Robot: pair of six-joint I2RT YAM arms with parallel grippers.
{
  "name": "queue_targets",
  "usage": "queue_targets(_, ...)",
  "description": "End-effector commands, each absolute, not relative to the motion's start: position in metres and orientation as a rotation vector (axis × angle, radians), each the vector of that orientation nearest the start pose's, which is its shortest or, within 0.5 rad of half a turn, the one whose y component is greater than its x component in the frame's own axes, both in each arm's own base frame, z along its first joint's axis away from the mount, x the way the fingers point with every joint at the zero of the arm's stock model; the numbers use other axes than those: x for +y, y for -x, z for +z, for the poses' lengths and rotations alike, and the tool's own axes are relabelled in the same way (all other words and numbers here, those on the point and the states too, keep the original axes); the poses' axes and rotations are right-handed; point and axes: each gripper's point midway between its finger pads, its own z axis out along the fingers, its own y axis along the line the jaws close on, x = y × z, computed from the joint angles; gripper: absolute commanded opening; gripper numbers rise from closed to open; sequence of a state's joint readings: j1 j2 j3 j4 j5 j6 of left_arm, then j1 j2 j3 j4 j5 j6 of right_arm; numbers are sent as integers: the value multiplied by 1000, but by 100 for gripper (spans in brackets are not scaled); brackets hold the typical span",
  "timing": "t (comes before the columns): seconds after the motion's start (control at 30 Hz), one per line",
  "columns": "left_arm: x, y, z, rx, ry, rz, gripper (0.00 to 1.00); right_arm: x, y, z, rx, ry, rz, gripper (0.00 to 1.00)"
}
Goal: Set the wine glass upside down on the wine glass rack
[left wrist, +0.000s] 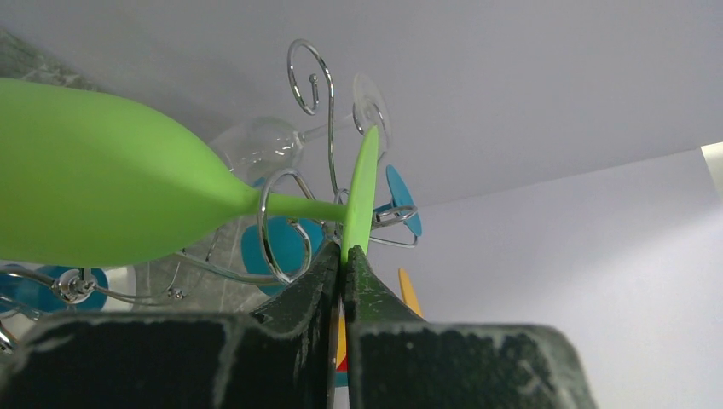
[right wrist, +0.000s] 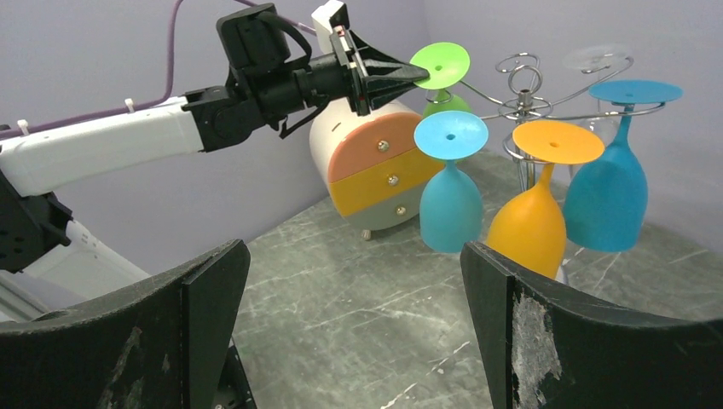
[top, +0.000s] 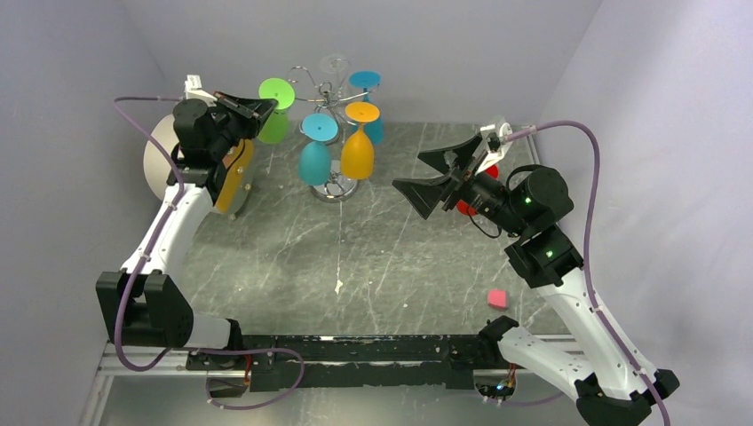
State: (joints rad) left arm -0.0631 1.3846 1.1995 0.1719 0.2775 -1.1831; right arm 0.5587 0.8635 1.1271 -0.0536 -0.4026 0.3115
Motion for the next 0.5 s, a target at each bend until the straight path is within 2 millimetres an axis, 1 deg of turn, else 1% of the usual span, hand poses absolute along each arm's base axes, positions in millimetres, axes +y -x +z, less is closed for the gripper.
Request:
queue_targets(0.0, -107, -437, 401, 1494, 652, -1139, 10, 227, -211, 448, 1333, 531, 983, 100)
queue_targets(0.1, -109, -434, 399, 1505, 646, -1145, 14, 227, -211, 448, 1333, 533, 982, 100)
queue_targets(0.27, -115, -432, 388, 1550, 638, -1175, 14, 228, -211, 448, 1327, 550, 975, 100)
queue_targets(0.47, -115, -430, 373, 1576, 658, -1168, 13, 228, -212, 447, 1330, 561, 967, 100)
